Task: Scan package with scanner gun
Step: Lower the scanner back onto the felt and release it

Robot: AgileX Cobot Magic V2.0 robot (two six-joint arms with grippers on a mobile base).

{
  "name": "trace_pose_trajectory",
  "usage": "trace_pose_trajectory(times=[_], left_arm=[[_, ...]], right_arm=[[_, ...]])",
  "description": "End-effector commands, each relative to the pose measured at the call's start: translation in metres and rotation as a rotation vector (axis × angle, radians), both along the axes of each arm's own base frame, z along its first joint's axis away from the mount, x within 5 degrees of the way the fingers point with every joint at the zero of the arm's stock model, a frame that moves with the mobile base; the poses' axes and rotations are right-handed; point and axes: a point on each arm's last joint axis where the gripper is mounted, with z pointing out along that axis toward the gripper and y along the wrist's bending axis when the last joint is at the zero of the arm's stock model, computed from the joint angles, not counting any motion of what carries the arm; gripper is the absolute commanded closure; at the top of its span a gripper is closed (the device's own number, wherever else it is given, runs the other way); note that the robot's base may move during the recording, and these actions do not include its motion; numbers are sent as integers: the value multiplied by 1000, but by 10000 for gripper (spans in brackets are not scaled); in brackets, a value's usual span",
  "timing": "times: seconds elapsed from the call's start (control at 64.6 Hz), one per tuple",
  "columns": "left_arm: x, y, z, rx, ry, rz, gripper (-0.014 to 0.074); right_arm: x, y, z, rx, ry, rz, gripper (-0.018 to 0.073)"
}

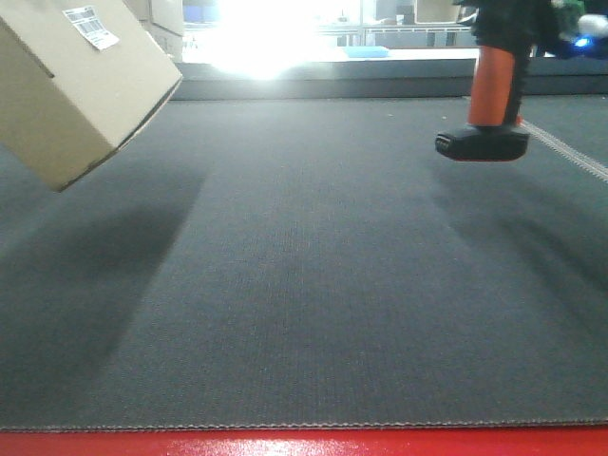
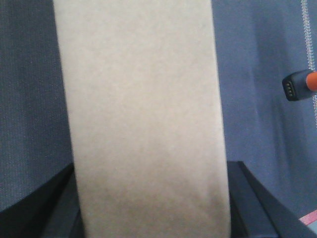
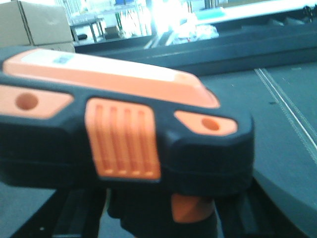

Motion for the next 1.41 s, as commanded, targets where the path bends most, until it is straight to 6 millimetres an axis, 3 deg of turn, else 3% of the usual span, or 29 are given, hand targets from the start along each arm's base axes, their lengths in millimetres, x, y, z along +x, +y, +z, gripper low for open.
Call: trace_pose_trajectory(times=[0.0, 0.294, 0.712, 1.114, 1.392], left_arm=[[-3, -1, 6, -11, -25, -2, 708], [-3, -1, 6, -11, -25, -2, 708], [-3, -1, 6, -11, -25, -2, 708], [-3, -1, 6, -11, -25, -2, 708], [-3, -1, 6, -11, -25, -2, 708]], right_arm=[[3, 6, 10, -11, -160, -13, 720], [11, 8, -15, 9, -122, -66, 720], [12, 10, -23, 40, -76, -91, 720], [18, 14, -48, 13, -12, -90, 720], [17, 15, -47, 10, -10, -80, 720]])
